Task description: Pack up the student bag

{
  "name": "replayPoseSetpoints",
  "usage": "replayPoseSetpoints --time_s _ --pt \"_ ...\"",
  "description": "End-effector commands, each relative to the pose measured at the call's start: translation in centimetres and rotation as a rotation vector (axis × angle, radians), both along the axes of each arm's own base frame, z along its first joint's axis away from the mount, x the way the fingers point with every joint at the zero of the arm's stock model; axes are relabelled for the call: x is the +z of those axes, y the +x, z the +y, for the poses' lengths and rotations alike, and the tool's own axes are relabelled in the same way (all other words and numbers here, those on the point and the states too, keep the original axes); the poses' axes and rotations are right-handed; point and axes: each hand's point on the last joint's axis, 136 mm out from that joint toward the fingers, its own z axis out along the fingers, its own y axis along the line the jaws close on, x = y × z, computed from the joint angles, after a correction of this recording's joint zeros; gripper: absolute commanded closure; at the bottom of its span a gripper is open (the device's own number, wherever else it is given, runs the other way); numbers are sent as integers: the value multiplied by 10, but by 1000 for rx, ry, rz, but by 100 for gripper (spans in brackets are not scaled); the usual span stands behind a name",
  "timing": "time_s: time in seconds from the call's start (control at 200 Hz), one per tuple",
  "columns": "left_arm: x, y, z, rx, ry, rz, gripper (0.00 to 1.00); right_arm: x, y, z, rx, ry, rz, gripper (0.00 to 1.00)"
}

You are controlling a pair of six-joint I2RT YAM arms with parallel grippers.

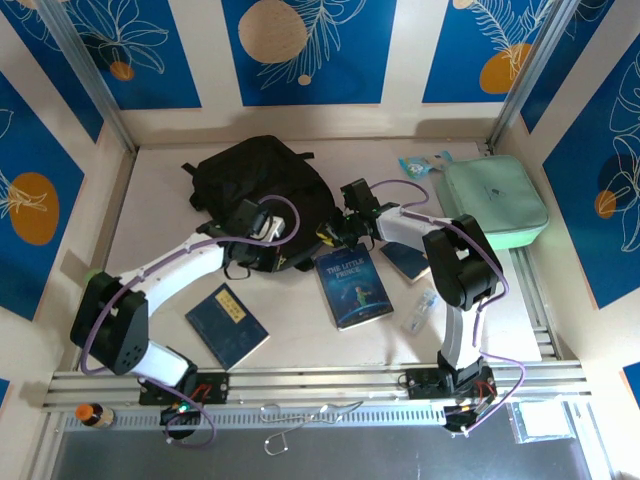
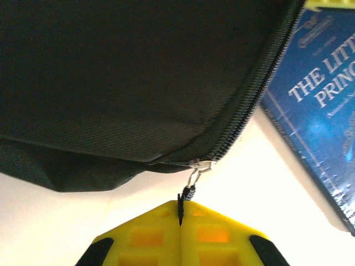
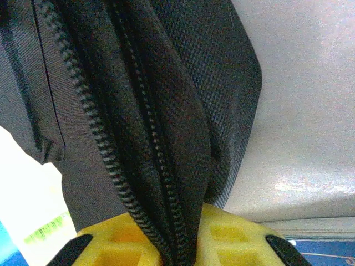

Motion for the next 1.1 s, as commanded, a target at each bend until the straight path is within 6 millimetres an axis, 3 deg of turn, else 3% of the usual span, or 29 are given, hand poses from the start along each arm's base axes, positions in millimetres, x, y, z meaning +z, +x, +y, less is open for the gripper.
replayPoseSetpoints --time_s 0.0,0.2,0.395,0.71,0.865,1.095 --pt "-22 -28 37 38 130 126 100 5 12 -12 -36 -45 -32 84" --pt "-33 -24 48 83 166 175 100 21 15 -7 -18 -7 -80 92" --pt "-20 -13 45 79 158 127 100 39 22 -2 2 33 -159 99" --pt "-19 -3 81 164 325 108 100 77 28 11 48 135 -254 99" --pt "-19 -2 89 168 363 122 100 82 29 7 42 131 -273 99" --pt "-20 8 108 217 413 128 100 74 29 2 30 117 -261 99"
